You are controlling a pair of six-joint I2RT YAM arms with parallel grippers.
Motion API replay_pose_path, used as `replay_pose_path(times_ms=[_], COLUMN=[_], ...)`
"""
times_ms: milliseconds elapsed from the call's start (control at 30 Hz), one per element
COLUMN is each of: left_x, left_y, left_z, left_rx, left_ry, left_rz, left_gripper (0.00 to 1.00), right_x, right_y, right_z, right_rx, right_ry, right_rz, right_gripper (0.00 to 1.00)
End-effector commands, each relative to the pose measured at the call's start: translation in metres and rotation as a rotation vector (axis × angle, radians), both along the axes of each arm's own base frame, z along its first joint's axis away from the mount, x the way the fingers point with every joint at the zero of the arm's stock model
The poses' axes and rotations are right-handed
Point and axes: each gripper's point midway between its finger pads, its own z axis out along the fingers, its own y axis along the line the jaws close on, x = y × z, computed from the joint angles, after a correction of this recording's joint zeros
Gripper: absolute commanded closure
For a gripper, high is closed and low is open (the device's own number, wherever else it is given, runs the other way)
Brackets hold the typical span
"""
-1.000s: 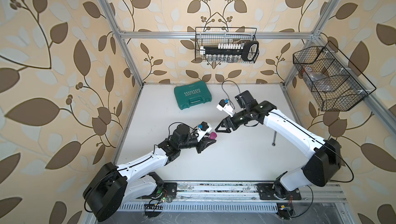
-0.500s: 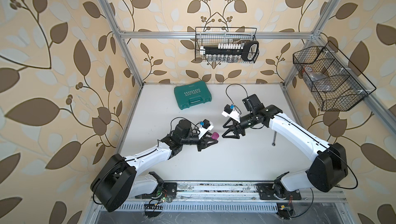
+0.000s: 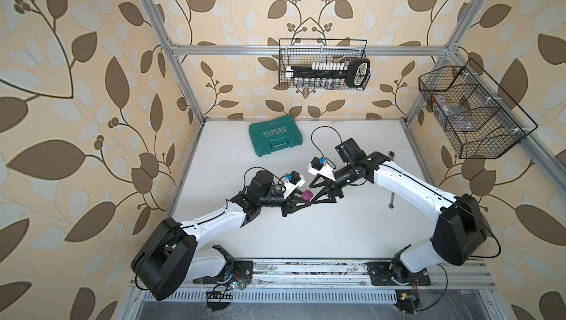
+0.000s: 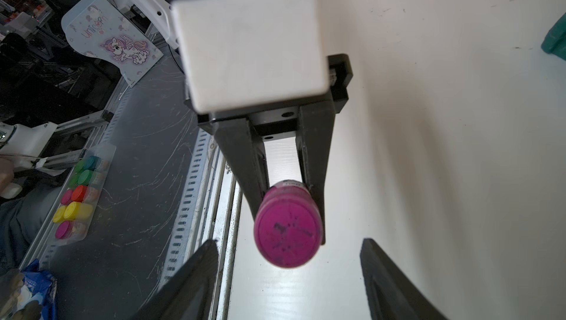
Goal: Close the paint jar lid
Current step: Screw the lid onto the paint jar.
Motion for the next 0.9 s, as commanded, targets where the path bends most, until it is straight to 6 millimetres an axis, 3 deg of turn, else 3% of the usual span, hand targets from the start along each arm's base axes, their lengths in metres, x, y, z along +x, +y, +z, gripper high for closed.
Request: replay_pose_path(times_ms=[0, 267, 633, 867], left_x=[0.005, 0.005, 0.007, 0.020], left_y=[-0.003, -0.003, -0.003, -0.003], left_z=[0.019, 0.018, 0.017, 0.022], left_rx=[-0.041, -0.039, -0.035, -0.043], left_ry=[-0.050, -0.047, -0.047, -0.076], left_rz=[-0.018, -0.016, -0.011, 0.061], left_gripper=[1.00, 1.00, 1.00, 1.00], right_x=[-0.001, 0.001, 0.003, 0.004], right_y=[0.004, 0.012, 0.017, 0.036], right_z=[-0.003, -0.010, -0.008, -0.014], right_rx=[0.002, 0.005, 0.024, -0.015], right_ry=[-0.010, 0.012, 0.038, 0.127], right_rz=[0.018, 0.020, 0.015, -0.068], right_gripper=[0.27, 0.32, 0.62, 0.69])
